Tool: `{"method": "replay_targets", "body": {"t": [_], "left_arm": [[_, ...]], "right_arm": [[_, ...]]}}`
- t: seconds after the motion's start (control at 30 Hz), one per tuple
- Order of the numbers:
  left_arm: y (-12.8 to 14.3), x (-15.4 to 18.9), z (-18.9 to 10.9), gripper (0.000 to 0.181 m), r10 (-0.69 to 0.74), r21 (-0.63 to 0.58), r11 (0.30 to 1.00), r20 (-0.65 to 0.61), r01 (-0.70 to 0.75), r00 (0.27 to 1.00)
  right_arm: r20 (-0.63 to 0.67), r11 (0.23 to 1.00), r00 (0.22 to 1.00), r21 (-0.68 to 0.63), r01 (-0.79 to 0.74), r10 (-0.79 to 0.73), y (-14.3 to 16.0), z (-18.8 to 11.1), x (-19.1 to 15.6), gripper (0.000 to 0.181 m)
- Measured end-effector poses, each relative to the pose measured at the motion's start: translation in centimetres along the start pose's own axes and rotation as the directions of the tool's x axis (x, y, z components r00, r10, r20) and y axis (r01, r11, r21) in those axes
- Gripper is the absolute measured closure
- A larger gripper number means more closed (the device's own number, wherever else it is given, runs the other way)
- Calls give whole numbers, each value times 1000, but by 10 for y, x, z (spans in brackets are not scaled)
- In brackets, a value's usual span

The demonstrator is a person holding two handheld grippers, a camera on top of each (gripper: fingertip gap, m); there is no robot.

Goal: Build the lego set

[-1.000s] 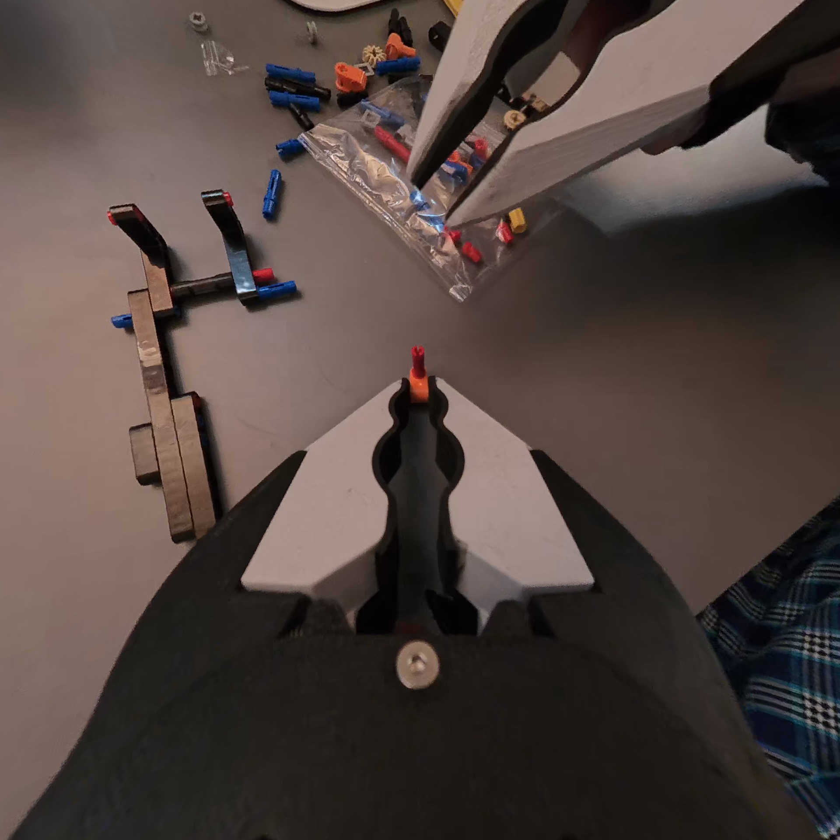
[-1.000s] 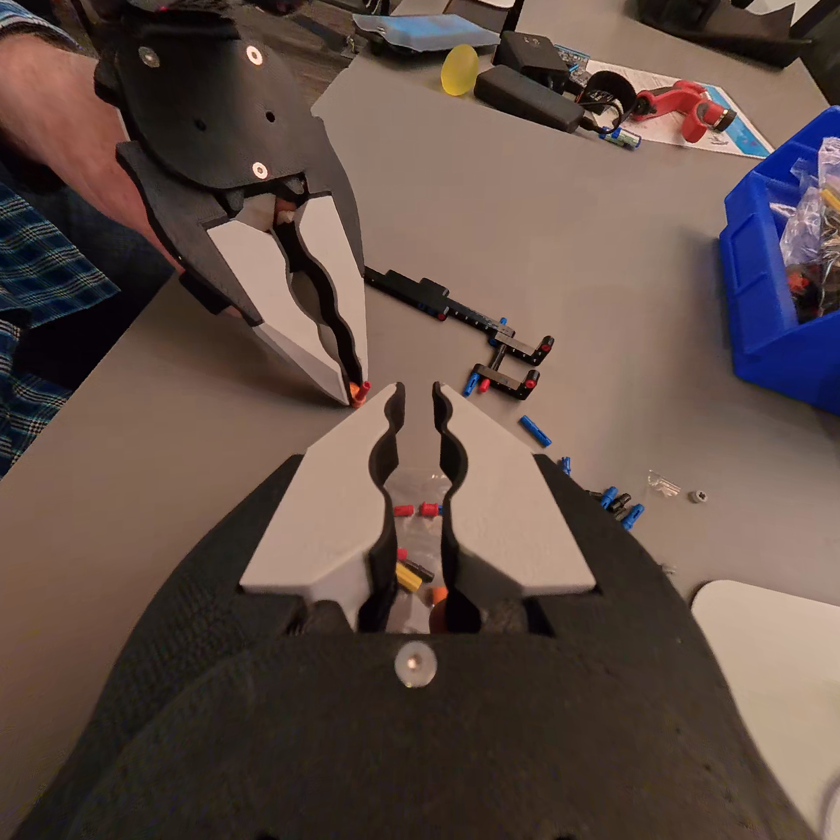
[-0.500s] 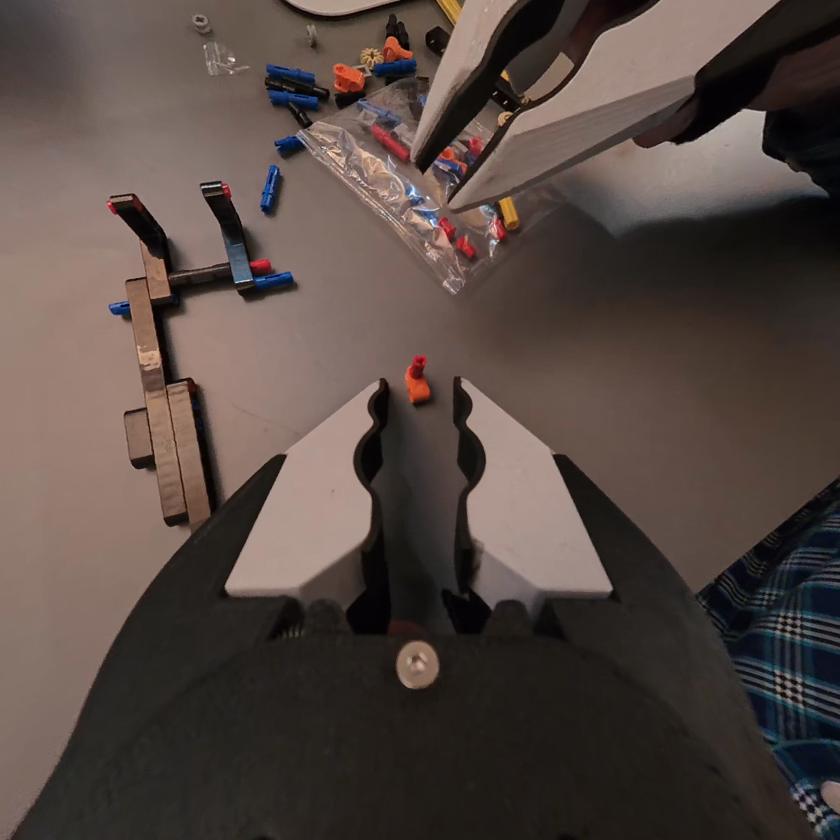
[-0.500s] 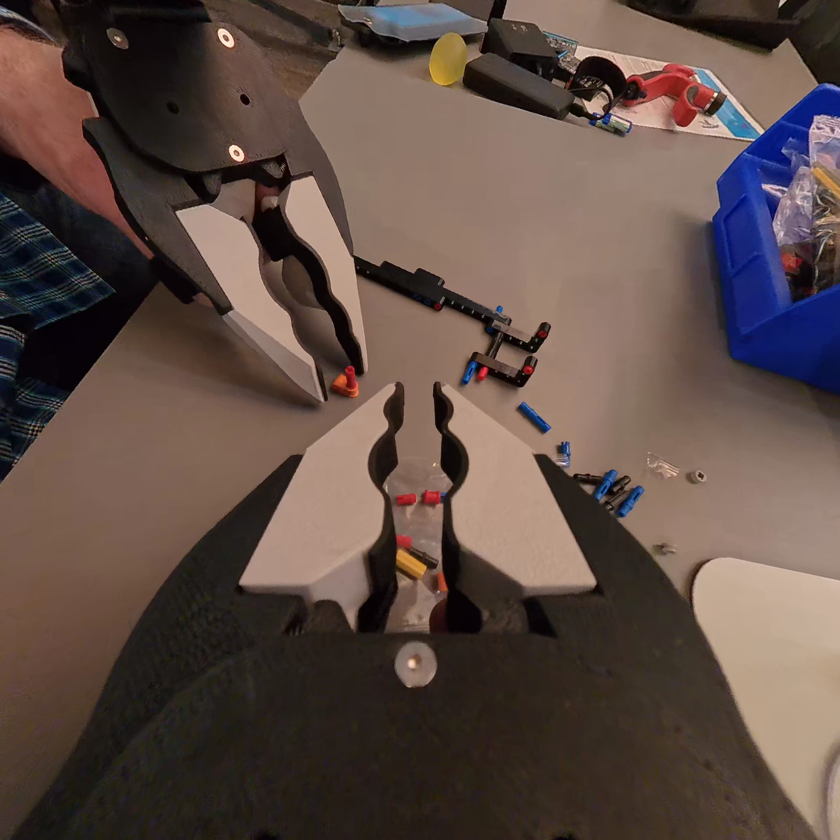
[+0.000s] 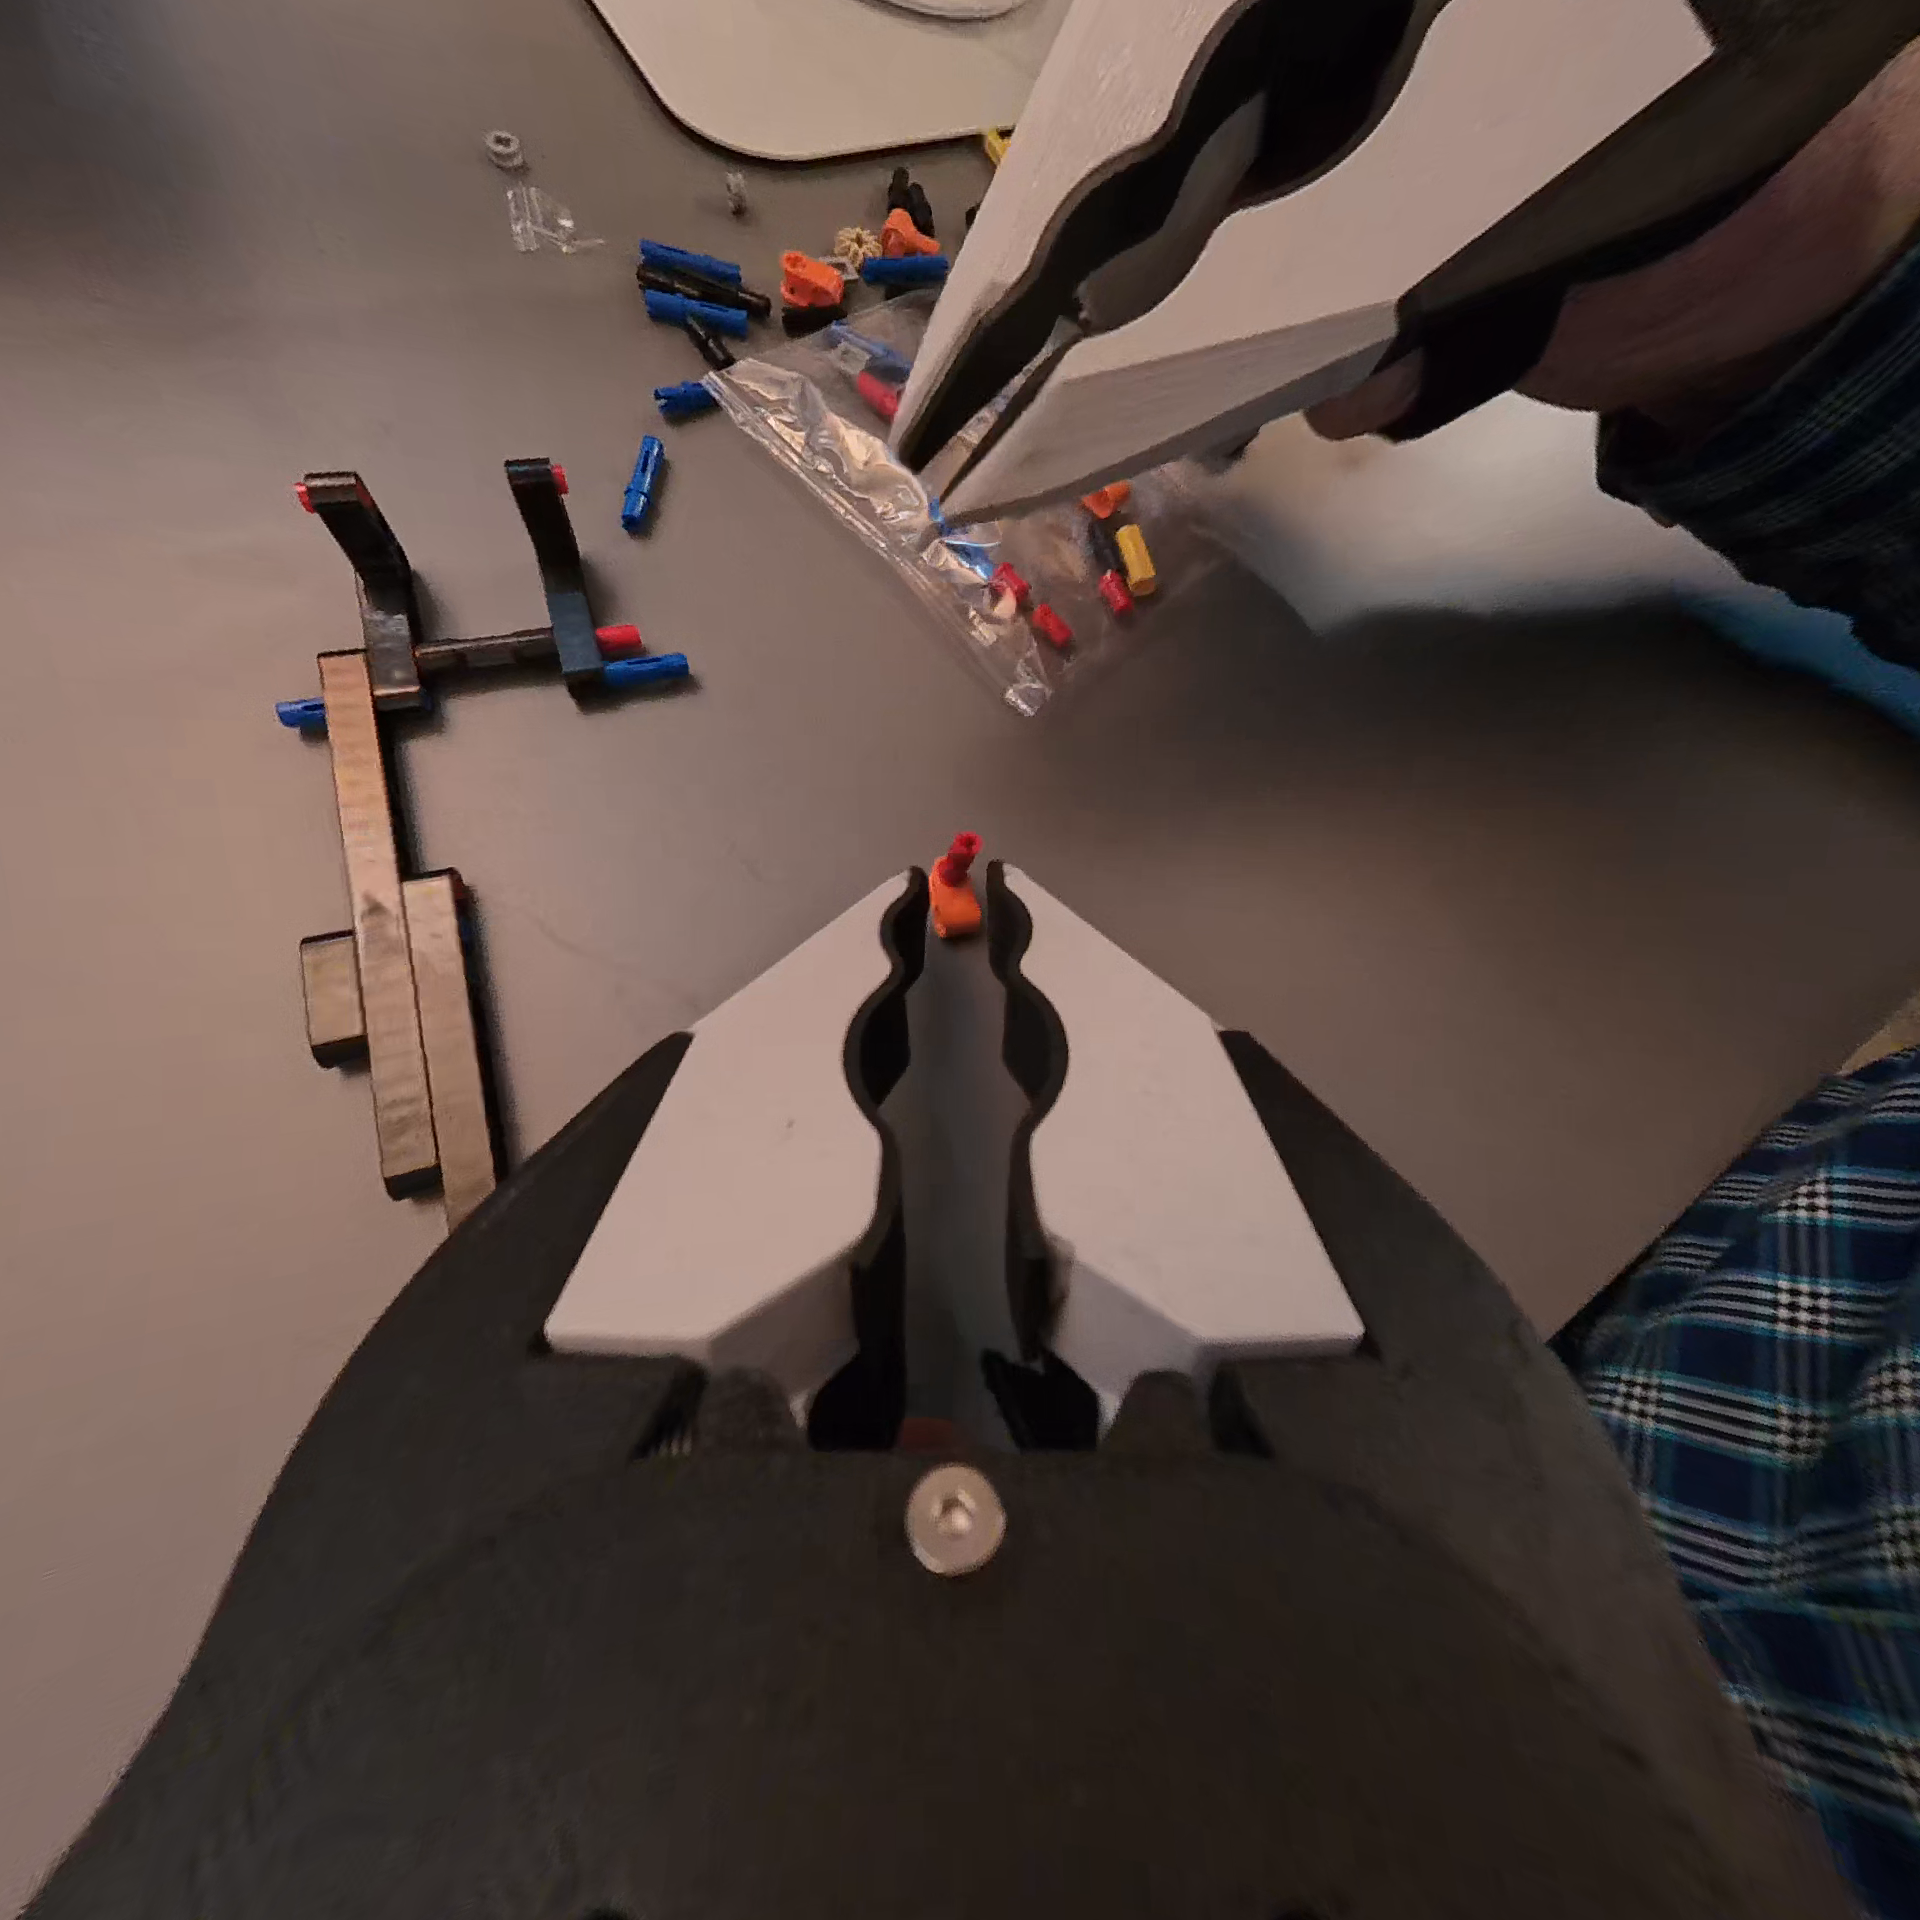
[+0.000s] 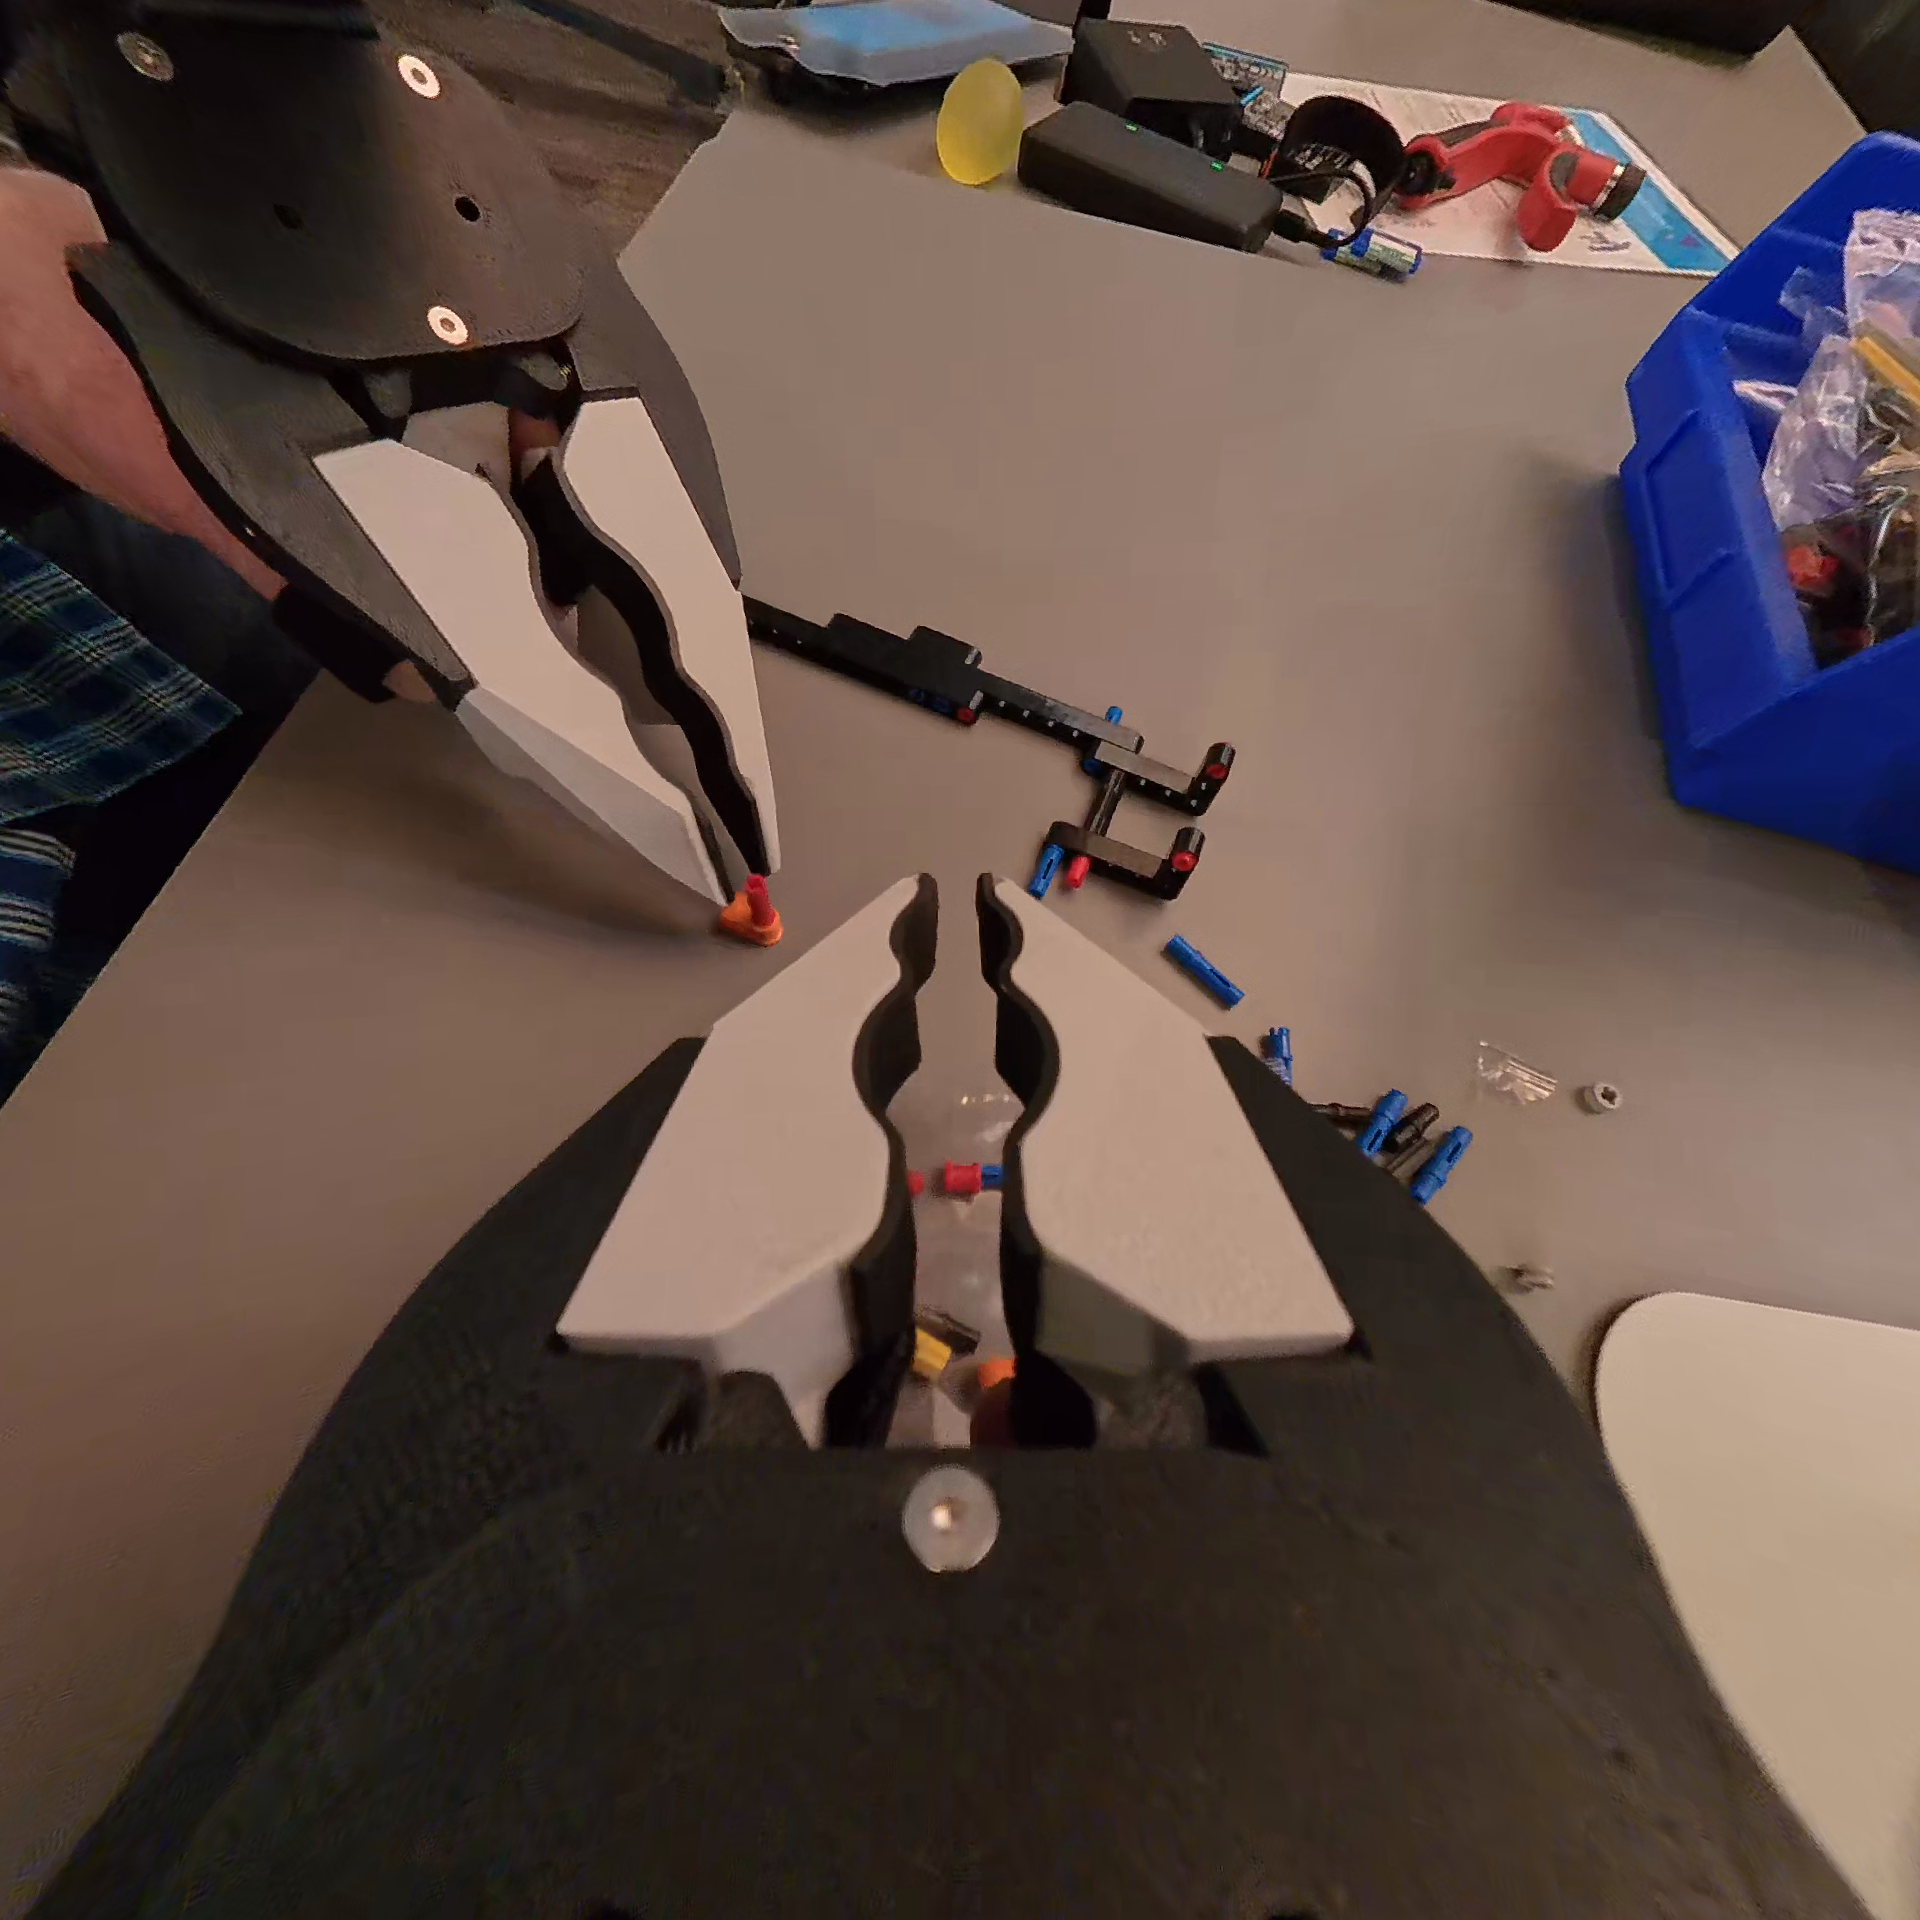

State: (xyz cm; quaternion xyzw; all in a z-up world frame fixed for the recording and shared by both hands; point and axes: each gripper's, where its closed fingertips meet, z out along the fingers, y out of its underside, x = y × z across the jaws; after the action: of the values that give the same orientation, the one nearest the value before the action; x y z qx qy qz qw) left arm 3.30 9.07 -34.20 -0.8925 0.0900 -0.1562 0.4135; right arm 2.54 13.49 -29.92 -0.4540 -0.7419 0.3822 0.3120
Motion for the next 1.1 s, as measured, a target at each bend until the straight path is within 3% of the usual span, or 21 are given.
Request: {"method": "replay_targets", "body": {"t": [0.03,0.4,0.7,1.1], "left_arm": [[-1,0,-1,171,-5,8,1000,-6,5,1000],[-7,-3,-4,161,-79,54,995,-52,82,996],[-17,-3,-7,153,-111,123,985,-84,120,990],[-25,3,-12,145,-134,169,971,-187,166,973]], "right_arm": [[0,1000,1000,-4,-5,5,0,2,1,177],[-4,1000,1000,25,-11,11,-17,9,4,176],[61,981,998,194,-19,7,-70,23,3,176],[-13,957,995,273,96,-96,-148,33,12,176]]}}
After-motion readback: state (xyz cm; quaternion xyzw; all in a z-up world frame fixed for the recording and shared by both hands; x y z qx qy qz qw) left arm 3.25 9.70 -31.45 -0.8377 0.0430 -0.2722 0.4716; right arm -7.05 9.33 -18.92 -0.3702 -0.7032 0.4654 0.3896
